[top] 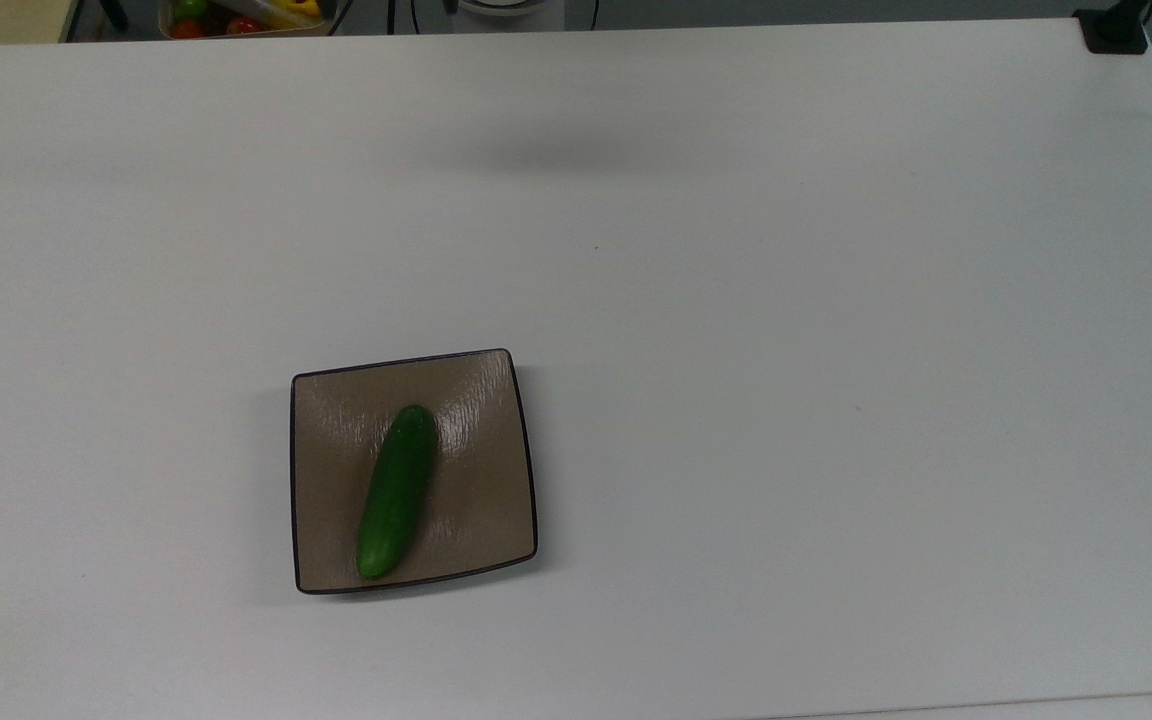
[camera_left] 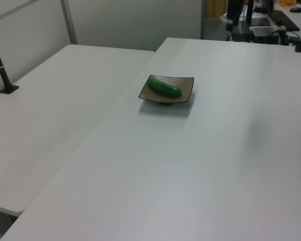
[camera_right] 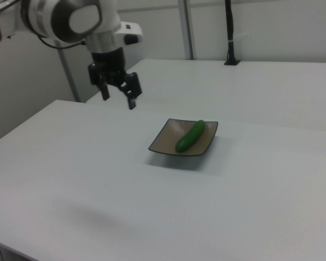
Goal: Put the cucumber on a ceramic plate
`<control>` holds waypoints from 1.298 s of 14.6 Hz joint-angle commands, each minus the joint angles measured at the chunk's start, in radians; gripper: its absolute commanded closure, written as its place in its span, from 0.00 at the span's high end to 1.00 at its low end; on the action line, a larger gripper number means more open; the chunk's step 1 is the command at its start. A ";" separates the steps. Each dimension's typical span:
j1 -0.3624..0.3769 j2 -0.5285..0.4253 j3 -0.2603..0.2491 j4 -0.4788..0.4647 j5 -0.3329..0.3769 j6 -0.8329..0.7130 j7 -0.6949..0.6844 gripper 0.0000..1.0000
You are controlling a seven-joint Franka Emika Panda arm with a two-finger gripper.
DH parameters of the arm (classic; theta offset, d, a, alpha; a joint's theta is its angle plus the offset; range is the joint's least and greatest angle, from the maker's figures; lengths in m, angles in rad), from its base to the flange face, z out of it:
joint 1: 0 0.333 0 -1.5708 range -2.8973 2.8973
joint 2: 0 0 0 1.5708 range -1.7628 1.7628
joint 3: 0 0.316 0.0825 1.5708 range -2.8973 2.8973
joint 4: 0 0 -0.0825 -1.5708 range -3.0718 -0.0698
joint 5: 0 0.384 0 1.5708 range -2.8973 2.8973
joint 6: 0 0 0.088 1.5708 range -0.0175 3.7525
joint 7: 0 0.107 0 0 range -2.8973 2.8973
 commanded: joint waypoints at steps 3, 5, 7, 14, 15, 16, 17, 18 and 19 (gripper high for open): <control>0.125 -0.060 -0.006 -0.049 -0.083 -0.124 0.134 1.00; 0.141 -0.052 -0.004 -0.059 -0.084 -0.092 0.129 1.00; 0.141 -0.052 -0.004 -0.095 -0.084 -0.020 0.117 1.00; 0.134 -0.022 -0.003 -0.135 -0.077 0.180 -0.050 1.00; 0.133 -0.020 -0.006 -0.135 -0.074 0.191 -0.052 1.00; 0.133 -0.019 -0.009 -0.133 -0.072 0.191 -0.052 1.00; 0.133 -0.019 -0.009 -0.133 -0.072 0.191 -0.052 1.00; 0.133 -0.017 -0.009 -0.133 -0.072 0.191 -0.052 1.00; 0.133 -0.018 -0.009 -0.132 -0.072 0.191 -0.052 1.00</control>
